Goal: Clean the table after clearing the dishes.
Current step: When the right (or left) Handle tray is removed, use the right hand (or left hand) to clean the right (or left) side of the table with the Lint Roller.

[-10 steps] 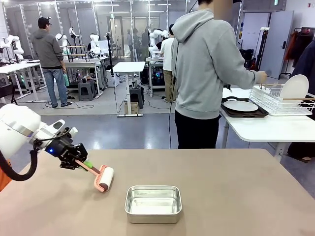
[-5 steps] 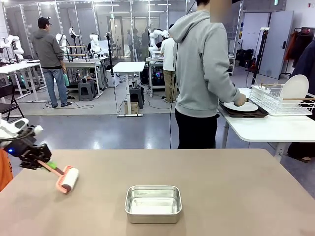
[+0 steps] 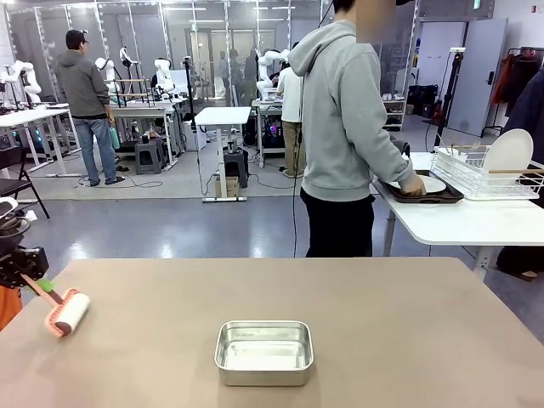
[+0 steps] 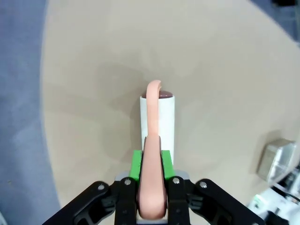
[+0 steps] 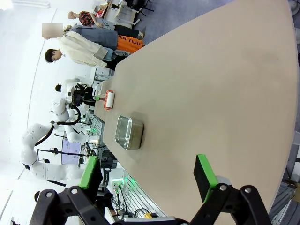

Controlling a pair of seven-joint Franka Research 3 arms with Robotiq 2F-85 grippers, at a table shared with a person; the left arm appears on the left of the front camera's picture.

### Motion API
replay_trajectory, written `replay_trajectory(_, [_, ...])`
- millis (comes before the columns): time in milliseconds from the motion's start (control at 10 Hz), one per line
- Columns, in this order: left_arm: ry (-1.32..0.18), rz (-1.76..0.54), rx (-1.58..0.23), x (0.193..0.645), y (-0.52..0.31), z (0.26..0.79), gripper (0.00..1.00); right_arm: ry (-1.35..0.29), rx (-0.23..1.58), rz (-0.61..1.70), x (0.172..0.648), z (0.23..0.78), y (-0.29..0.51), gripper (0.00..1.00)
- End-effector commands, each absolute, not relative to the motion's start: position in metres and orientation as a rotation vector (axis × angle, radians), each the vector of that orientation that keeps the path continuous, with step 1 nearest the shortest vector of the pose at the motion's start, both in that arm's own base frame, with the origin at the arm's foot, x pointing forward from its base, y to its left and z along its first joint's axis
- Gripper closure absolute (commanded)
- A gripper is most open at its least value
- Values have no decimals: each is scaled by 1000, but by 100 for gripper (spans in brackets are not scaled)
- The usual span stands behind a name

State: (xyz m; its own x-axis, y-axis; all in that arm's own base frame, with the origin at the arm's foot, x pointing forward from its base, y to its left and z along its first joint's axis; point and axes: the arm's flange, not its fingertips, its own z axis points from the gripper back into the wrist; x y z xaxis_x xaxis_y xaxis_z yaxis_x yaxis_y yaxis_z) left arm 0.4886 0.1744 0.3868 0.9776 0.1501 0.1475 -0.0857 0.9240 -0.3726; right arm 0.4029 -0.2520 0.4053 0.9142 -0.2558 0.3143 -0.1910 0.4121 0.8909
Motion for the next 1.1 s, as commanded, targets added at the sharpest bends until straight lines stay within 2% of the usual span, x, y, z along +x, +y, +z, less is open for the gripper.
replay_trajectory(0, [-143, 143, -69, 489, 189, 346, 79, -450, 1162, -30, 402, 408, -251, 0])
replay_trajectory(300, [-135, 164, 20, 488, 196, 368, 79, -450, 1162, -30, 402, 408, -251, 0])
replay_trajectory(600, [-208, 73, -57, 479, 163, 417, 79, -450, 1162, -30, 402, 408, -251, 0])
replay_trajectory(800, [-262, 11, -71, 464, 135, 463, 79, -450, 1162, -30, 402, 408, -251, 0])
replay_trajectory(1000, [-346, -10, 23, 441, 111, 530, 79, -450, 1162, -30, 402, 408, -251, 0])
